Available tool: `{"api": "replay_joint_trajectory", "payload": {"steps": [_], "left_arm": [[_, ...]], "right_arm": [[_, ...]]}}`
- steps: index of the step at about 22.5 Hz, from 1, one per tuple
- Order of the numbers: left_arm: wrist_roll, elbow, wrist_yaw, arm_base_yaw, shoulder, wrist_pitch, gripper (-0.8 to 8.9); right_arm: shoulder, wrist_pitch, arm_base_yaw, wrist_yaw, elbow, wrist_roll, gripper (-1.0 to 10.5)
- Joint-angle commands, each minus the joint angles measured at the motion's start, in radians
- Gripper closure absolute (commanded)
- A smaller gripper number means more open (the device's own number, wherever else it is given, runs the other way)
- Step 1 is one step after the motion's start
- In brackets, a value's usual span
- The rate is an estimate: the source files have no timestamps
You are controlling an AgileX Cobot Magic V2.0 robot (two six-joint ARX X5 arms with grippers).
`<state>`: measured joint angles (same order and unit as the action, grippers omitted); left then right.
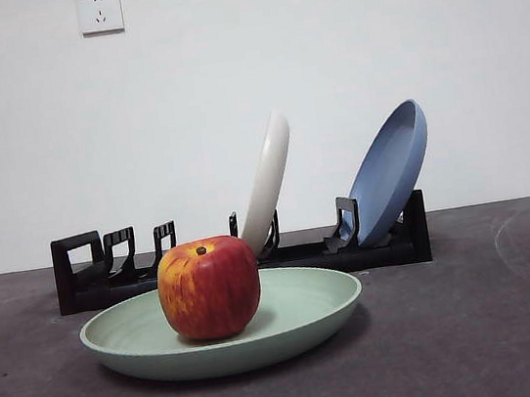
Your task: Take the green plate from the plate rack,put the plate on the table,take the apple from the table,put the apple in the plate
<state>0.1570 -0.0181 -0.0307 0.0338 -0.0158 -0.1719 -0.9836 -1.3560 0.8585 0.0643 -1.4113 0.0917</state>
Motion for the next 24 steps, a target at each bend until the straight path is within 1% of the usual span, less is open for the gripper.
{"api": "replay_joint_trajectory", "payload": {"steps": [1,6,7,10,12,13,14,15,16,18,19,20,24], "left_arm": [[-0.011,0.008,0.005,0.0,0.0,0.007,8.17],[-0.011,0.008,0.005,0.0,0.0,0.007,8.17],[-0.011,0.008,0.005,0.0,0.0,0.007,8.17],[-0.011,0.008,0.005,0.0,0.0,0.007,8.17],[-0.011,0.008,0.005,0.0,0.0,0.007,8.17],[-0.011,0.008,0.005,0.0,0.0,0.007,8.17],[-0.011,0.008,0.005,0.0,0.0,0.007,8.17],[-0.011,0.008,0.005,0.0,0.0,0.007,8.17],[-0.011,0.008,0.005,0.0,0.0,0.007,8.17],[-0.011,0.008,0.005,0.0,0.0,0.007,8.17],[-0.011,0.008,0.005,0.0,0.0,0.007,8.17],[-0.011,0.008,0.005,0.0,0.0,0.007,8.17],[-0.011,0.008,0.005,0.0,0.0,0.007,8.17]], "right_arm": [[-0.001,-0.014,0.006,0.006,0.008,0.014,9.6],[0.0,0.055,0.005,0.111,0.008,0.012,9.6],[0.0,0.064,0.005,0.117,0.008,-0.008,9.6],[0.014,0.132,-0.019,0.187,0.011,-0.119,9.6],[0.027,0.272,-0.062,0.193,0.036,-0.209,9.6],[0.037,0.351,-0.088,0.184,0.056,-0.239,9.6],[0.047,0.449,-0.125,0.163,0.087,-0.263,9.6],[0.066,0.589,-0.191,0.114,0.145,-0.278,9.6],[0.087,0.712,-0.267,0.057,0.216,-0.277,9.6],[0.132,0.891,-0.424,-0.045,0.382,-0.25,9.6],[0.159,0.953,-0.497,-0.066,0.472,-0.226,9.6],[0.188,1.006,-0.563,-0.065,0.563,-0.197,9.6],[0.288,1.119,-0.724,-0.065,0.807,-0.142,9.6]]}}
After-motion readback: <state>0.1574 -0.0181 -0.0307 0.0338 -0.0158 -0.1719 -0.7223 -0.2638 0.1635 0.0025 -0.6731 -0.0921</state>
